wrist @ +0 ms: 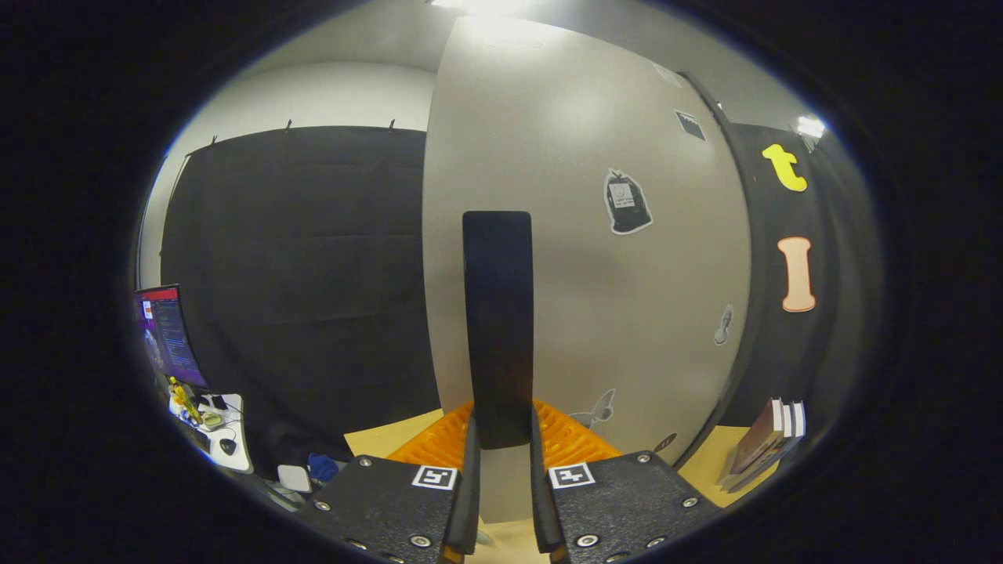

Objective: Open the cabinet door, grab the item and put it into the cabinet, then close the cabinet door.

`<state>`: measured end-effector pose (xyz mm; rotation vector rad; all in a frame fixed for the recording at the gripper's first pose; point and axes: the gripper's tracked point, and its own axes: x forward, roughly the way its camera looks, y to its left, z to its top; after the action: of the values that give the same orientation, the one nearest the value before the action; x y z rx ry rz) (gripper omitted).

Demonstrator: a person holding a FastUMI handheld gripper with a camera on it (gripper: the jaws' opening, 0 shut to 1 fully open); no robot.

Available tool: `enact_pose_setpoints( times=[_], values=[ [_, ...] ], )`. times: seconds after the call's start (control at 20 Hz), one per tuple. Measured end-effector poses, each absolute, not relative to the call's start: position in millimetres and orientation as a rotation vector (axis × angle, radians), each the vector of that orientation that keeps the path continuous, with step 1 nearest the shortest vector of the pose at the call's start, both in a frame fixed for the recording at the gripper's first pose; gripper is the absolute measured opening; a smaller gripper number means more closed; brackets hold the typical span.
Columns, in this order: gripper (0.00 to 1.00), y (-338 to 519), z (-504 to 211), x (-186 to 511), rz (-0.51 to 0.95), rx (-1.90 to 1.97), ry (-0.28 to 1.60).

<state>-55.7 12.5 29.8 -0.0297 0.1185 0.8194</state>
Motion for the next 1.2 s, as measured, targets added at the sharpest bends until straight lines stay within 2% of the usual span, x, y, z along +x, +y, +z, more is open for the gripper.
enact_pose_setpoints(
  times=[0.65,0.95,1.0,1.05,1.2],
  values=[
    [0.30,-58.9,28.3,-84.8,0.720,-0.011,0.085],
    [0.35,-85.0,24.8,-102.1,0.598,0.013,0.082],
    [0.37,-90.8,25.7,-101.6,0.562,0.011,0.072],
    [0.44,-99.1,28.0,-101.4,0.518,0.004,0.049],
    [0.46,-110.5,26.6,-94.9,0.432,0.037,0.049]
  ],
)
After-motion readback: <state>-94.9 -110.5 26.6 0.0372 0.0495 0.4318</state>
